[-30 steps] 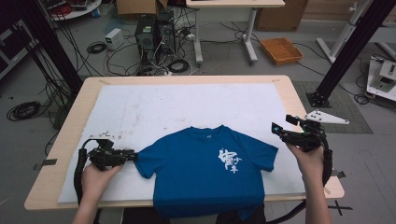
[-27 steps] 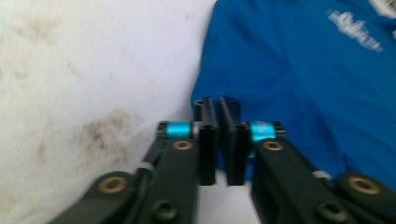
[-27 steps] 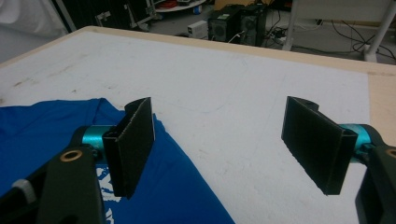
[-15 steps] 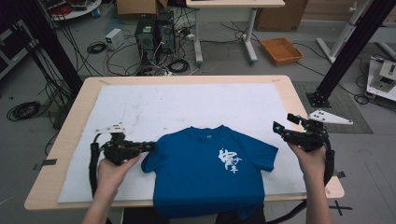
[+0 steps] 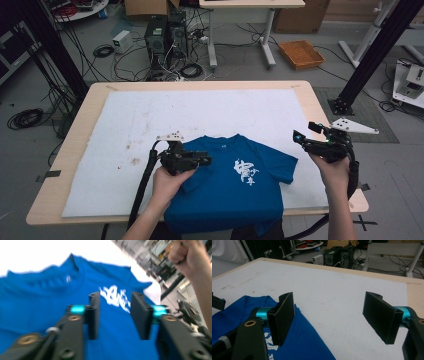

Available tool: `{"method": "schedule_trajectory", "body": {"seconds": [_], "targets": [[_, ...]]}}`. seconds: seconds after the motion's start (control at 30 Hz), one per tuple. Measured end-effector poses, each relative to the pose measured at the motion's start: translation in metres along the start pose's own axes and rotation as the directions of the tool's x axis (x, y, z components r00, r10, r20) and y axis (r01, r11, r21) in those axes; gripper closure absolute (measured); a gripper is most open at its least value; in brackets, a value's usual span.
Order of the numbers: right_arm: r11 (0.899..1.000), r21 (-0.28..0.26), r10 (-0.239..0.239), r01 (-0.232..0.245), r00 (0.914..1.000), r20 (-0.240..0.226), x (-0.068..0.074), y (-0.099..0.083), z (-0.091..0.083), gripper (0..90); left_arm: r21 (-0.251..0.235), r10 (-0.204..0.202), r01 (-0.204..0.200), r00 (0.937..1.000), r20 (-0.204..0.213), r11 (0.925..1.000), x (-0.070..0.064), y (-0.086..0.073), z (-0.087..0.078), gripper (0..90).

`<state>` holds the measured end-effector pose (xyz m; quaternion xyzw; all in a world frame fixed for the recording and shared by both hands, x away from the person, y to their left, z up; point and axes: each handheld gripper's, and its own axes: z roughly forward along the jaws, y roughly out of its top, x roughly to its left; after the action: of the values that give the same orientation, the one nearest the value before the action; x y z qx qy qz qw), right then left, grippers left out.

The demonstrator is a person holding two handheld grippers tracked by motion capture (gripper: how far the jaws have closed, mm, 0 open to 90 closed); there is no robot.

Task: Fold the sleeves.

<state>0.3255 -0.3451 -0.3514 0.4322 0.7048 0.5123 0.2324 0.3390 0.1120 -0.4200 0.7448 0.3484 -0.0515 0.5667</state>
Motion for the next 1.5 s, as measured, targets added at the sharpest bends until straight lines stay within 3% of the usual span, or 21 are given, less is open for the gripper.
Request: {"method": "schedule_trajectory", "body": {"seconds": [0.03,0.1,0.2,0.23,0.27,0.3,0.37,0.47,0.6,0.63,0.67,0.83,0.93,0.97,1.07,1.1,1.13,1.2,1.37,1.47,1.5], "targets": [[1.0,0.004,0.008,-0.008,1.0,0.002,-0.001,-0.001,-0.001,25.4,-0.008,0.015,-0.015,0.9987,-0.048,0.9999,0.003,0.001,-0.01,49.5],[1.0,0.009,0.012,-0.012,0.9999,0.002,-0.003,-0.001,-0.001,26.9,-0.005,0.023,-0.024,0.997,-0.074,0.9997,0.005,0.0,-0.016,47.2],[0.999,0.029,0.016,-0.016,0.9999,-0.002,-0.004,-0.002,0.0,32.1,-0.017,0.037,-0.041,0.9868,-0.158,0.999,0.015,-0.004,-0.038,45.0],[0.998,0.057,0.0,0.0,1.0,-0.003,-0.007,-0.004,-0.001,40.1,-0.042,0.042,-0.052,0.9762,-0.213,0.9978,0.023,-0.009,-0.055,45.0],[0.998,0.057,0.0,0.0,1.0,-0.003,-0.007,-0.004,-0.001,40.1,-0.042,0.042,-0.052,0.9762,-0.213,0.9978,0.023,-0.009,-0.055,45.0],[0.995,0.094,-0.027,0.026,0.9996,0.003,-0.01,-0.008,-0.002,49.4,-0.049,0.055,-0.069,0.9679,-0.245,0.9964,0.026,-0.011,-0.065,45.0],[0.991,0.128,-0.03,0.031,0.9995,-0.005,-0.016,-0.014,-0.002,54.7,-0.066,0.069,-0.092,0.954,-0.292,0.9936,0.033,-0.017,-0.083,45.1],[0.986,0.164,-0.029,0.032,0.9994,-0.021,-0.021,-0.021,0.001,58.4,-0.073,0.08,-0.108,0.9469,-0.311,0.9914,0.046,-0.026,-0.108,45.1],[0.969,0.244,-0.017,0.022,0.9995,-0.025,-0.027,-0.037,0.01,64.5,-0.091,0.077,-0.116,0.9348,-0.347,0.9891,0.057,-0.038,-0.128,45.0],[0.96,0.281,-0.006,0.013,0.9996,-0.027,-0.031,-0.045,0.016,65.5,-0.089,0.078,-0.117,0.9317,-0.355,0.9891,0.06,-0.039,-0.131,44.9],[0.96,0.281,-0.006,0.013,0.9996,-0.027,-0.031,-0.045,0.016,65.5,-0.089,0.081,-0.12,0.9296,-0.36,0.9887,0.061,-0.04,-0.134,44.9],[0.927,0.374,0.041,-0.032,0.999,-0.018,-0.039,-0.061,0.025,64.8,-0.088,0.103,-0.139,0.9379,-0.331,0.9863,0.064,-0.042,-0.133,45.0],[0.919,0.391,0.048,-0.039,0.9987,-0.014,-0.041,-0.067,0.028,63.5,-0.059,0.111,-0.137,0.9404,-0.321,0.9888,0.065,-0.042,-0.13,45.0],[0.911,0.409,0.062,-0.053,0.998,-0.009,-0.043,-0.072,0.032,62.8,-0.049,0.112,-0.134,0.9439,-0.31,0.9898,0.067,-0.043,-0.129,45.0],[0.907,0.419,0.055,-0.038,0.9981,-0.029,-0.043,-0.077,0.036,66.2,-0.035,0.105,-0.121,0.9463,-0.306,0.992,0.068,-0.044,-0.128,45.0],[0.913,0.408,0.012,0.005,0.9991,-0.04,-0.041,-0.079,0.037,76.6,-0.021,0.105,-0.117,0.946,-0.307,0.9929,0.07,-0.045,-0.128,45.0],[0.913,0.408,0.012,0.005,0.9991,-0.04,-0.041,-0.079,0.037,76.6,-0.015,0.103,-0.113,0.9468,-0.305,0.9934,0.071,-0.046,-0.127,45.0],[0.912,0.411,0.044,-0.012,0.9966,-0.07,-0.039,-0.076,0.035,88.5,0.004,0.11,-0.114,0.9458,-0.306,0.9934,0.074,-0.047,-0.125,45.0],[0.916,0.398,0.095,-0.039,0.9881,-0.121,-0.03,-0.06,0.031,88.8,0.008,0.096,-0.098,0.9488,-0.301,0.9951,0.076,-0.048,-0.124,45.0],[0.932,0.362,0.099,-0.023,0.9764,-0.192,-0.015,-0.041,0.027,88.8,0.011,0.092,-0.093,0.9478,-0.306,0.9956,0.077,-0.048,-0.124,45.0],[0.94,0.34,0.084,-0.001,0.9698,-0.229,-0.002,-0.029,0.027,88.8,0.013,0.087,-0.088,0.9482,-0.305,0.9961,0.077,-0.048,-0.123,45.0]]}}
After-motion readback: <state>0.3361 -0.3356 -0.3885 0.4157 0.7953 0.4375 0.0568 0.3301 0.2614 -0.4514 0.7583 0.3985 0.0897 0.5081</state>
